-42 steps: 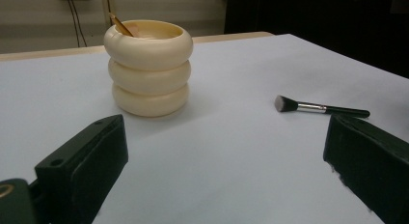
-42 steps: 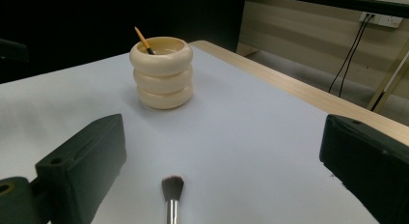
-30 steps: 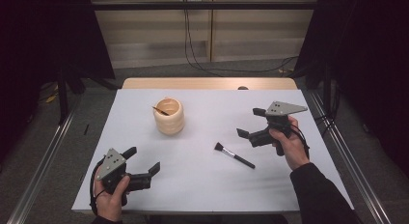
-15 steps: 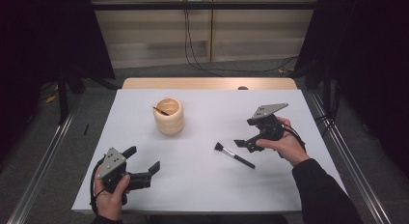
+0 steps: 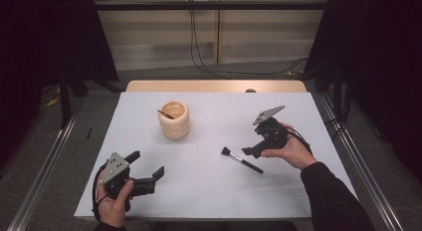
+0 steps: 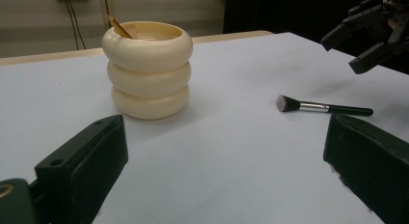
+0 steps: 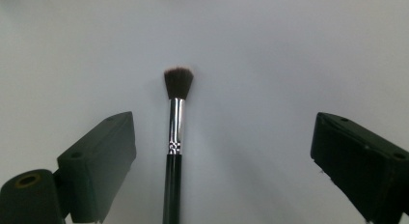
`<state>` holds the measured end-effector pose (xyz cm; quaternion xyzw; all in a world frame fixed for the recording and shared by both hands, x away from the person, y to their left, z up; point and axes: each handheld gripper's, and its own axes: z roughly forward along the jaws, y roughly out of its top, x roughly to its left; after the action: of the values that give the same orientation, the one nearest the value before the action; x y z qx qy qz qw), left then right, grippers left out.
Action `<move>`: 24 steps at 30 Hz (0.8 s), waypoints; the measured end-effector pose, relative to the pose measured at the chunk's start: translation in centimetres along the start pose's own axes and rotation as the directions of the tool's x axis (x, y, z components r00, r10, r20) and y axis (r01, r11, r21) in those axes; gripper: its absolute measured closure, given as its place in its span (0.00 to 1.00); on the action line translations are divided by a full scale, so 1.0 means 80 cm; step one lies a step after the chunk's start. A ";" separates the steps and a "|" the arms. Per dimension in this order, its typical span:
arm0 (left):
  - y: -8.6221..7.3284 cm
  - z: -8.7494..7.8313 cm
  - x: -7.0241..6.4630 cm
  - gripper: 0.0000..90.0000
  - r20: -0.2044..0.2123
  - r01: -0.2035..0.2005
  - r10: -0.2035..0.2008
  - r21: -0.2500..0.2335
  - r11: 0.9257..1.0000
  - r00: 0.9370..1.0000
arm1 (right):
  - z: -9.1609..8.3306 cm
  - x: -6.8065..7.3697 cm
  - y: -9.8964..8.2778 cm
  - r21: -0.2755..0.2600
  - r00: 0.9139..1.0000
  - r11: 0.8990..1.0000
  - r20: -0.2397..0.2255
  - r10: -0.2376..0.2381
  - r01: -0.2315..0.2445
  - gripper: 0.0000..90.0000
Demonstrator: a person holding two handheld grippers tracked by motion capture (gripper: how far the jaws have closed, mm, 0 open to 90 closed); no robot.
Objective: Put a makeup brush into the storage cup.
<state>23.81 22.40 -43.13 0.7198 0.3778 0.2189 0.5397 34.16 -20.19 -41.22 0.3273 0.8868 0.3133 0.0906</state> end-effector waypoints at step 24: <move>-0.001 -0.001 0.002 0.02 -0.020 -0.003 0.003 -0.001 1.000 1.000 | 0.040 0.007 0.010 0.353 0.993 0.934 -0.116 -0.017 0.057 0.49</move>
<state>23.80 22.59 -43.15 0.7180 0.3818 0.2271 0.5358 35.29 -17.82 -43.21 0.3036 0.9386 0.1636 -0.0135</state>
